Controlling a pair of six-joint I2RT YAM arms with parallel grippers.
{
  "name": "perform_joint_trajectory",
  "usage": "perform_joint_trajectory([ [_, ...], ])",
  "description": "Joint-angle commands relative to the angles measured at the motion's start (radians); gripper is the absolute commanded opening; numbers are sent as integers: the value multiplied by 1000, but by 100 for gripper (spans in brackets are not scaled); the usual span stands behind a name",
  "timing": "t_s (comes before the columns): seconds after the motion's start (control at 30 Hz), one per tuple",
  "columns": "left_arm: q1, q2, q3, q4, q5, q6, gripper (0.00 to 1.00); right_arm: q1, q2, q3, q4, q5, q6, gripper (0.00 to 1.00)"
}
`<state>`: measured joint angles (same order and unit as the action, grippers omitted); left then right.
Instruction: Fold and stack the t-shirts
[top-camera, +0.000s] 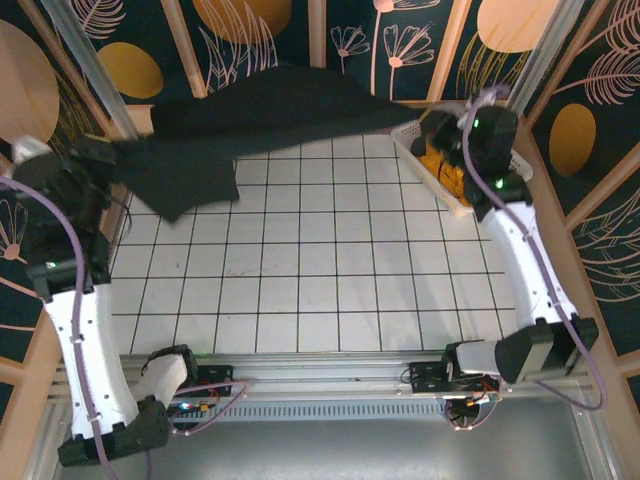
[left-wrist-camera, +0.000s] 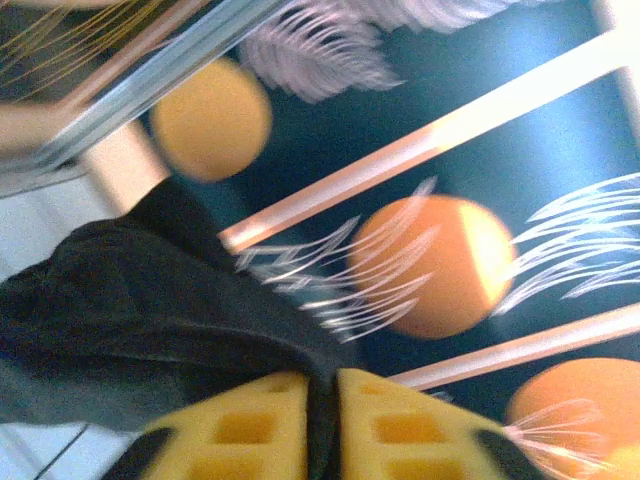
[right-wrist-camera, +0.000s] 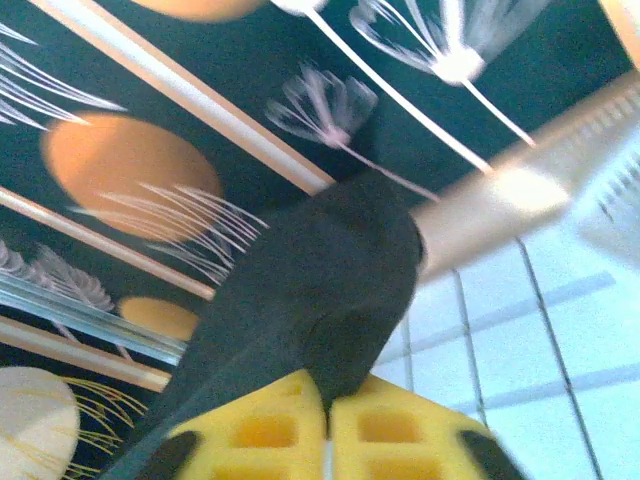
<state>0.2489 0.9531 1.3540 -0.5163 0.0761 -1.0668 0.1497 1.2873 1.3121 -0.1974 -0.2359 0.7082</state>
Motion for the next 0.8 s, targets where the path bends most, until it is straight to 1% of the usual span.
perform_joint_trajectory([
  [0.0, 4, -3, -248, -75, -16, -6, 45, 0, -26, -249, -57, 26, 47, 43],
  [0.03, 6, -15, -303, -97, -25, 16, 53, -2, -27, -308, -78, 25, 54, 54],
  [0.1, 5, -23, -374, -162, -71, 42, 62, 3, -15, -375, -101, 21, 36, 66],
  [0.13, 6, -24, -424, -177, -80, 61, 63, 10, -4, -400, -119, 32, 22, 69],
  [0.23, 4, -16, -497, -189, -67, 90, 65, 25, 31, -427, -155, 61, -8, 69],
  [0.3, 3, 0, -526, -202, -35, 94, 65, 41, 48, -429, -159, 81, -17, 66],
  [0.37, 3, 18, -540, -221, -27, 96, 64, 68, 69, -416, -142, 98, -33, 63],
  [0.4, 3, 25, -548, -216, -23, 96, 63, 87, 87, -402, -134, 106, -39, 59],
  [0.47, 3, 42, -555, -195, -11, 94, 60, 130, 136, -364, -111, 113, -59, 48],
  [0.53, 1, 74, -554, -156, 11, 80, 56, 190, 203, -311, -83, 119, -85, 41],
  [0.67, -2, 161, -553, -49, 47, 44, 46, 267, 370, -206, -5, 58, -129, 29],
  [0.77, -4, 249, -522, 5, 51, 37, 43, 306, 536, -55, -13, 40, -169, 24],
])
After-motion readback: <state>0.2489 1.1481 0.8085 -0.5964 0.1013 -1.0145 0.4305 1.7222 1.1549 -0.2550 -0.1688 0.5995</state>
